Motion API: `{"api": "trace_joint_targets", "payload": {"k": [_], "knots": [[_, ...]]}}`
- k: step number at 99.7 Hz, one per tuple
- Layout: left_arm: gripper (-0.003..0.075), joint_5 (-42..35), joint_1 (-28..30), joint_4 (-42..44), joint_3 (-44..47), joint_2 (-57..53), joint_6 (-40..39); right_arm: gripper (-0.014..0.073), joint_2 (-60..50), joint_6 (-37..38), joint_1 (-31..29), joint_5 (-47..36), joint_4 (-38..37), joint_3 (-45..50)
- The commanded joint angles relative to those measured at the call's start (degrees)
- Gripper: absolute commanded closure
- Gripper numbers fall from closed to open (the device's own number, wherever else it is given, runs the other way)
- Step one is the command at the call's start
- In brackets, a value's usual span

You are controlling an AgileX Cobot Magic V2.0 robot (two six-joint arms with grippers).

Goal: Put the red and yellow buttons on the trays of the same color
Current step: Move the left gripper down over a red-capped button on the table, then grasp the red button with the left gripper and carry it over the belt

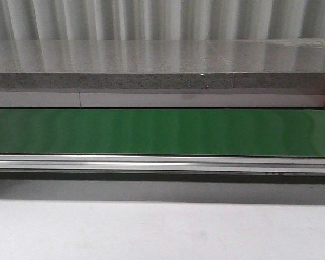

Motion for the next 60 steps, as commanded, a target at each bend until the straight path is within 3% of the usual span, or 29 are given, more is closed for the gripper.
{"api": "trace_joint_targets", "payload": {"k": [1,28,60], "knots": [[0.0739,-1.4,0.3,-0.3,-1.7,-5.9,1.7,0.0659,-0.2,-0.4,0.1,-3.0,-0.2,-1.5],[0.0739,2.3,-3.8,-0.3,-1.7,-15.6,11.5,0.0659,-0.2,-0.4,0.1,-3.0,-0.2,-1.5],[0.0739,5.6,-13.2,2.1,-1.7,-14.1,17.6,0.0659,-0.2,-0.4,0.1,-3.0,-0.2,-1.5]]}}
